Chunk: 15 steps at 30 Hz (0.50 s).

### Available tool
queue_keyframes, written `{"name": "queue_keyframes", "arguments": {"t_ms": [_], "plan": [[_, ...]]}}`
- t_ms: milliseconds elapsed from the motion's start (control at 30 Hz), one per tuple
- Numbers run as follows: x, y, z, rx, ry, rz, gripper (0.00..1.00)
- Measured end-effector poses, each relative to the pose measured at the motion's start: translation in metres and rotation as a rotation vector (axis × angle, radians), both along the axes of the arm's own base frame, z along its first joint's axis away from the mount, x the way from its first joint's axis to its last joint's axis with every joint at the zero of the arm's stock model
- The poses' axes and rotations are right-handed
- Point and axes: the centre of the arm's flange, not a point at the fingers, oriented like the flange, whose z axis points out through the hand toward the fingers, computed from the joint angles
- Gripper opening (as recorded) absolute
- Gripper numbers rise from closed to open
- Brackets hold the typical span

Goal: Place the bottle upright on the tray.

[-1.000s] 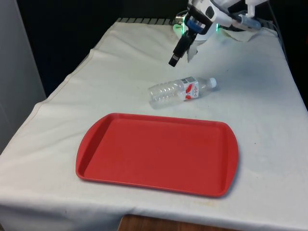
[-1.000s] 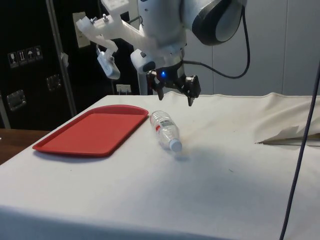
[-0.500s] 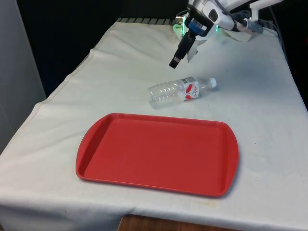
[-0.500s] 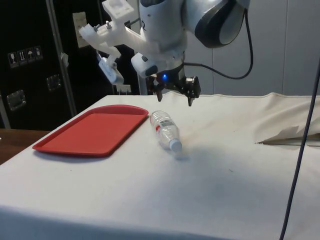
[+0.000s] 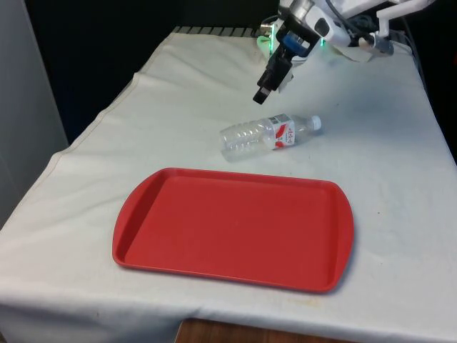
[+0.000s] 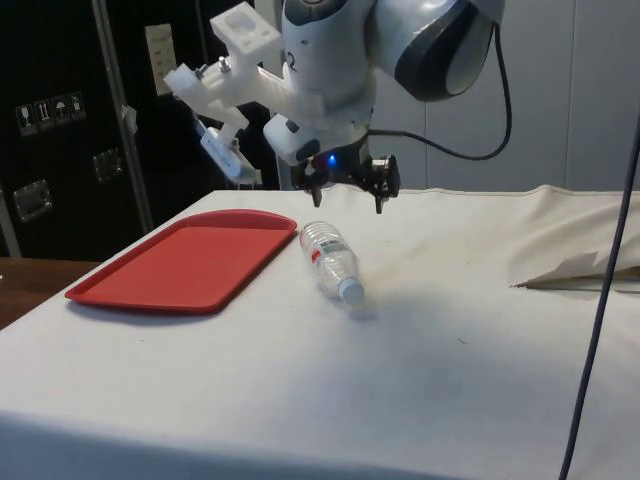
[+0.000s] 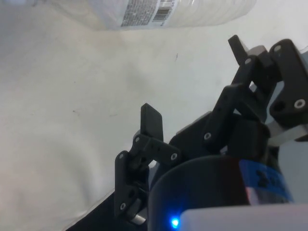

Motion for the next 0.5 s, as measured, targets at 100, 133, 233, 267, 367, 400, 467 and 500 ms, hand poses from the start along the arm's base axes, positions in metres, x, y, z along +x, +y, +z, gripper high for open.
{"name": "queue_keyframes", "arguments": {"t_ms": [100, 133, 233, 267, 367, 400, 467, 500], "plan": [[-0.0003, 0.0009, -0.0014, -0.009, 0.003, 0.016, 1.0], [-0.0005, 0.0015, -0.0023, -0.014, 0.004, 0.028, 1.0], [-0.0006, 0.0019, -0.0027, -0.018, 0.007, 0.038, 1.0], [-0.0008, 0.0023, -0.0032, -0.021, 0.009, 0.042, 1.0], [-0.0012, 0.0032, -0.0046, -0.028, 0.013, 0.057, 1.0], [-0.0013, 0.0036, -0.0051, -0.031, 0.014, 0.064, 1.0], [-0.0014, 0.005, -0.0066, -0.039, 0.017, 0.081, 1.0], [-0.0014, 0.005, -0.0066, -0.039, 0.017, 0.081, 1.0]]}}
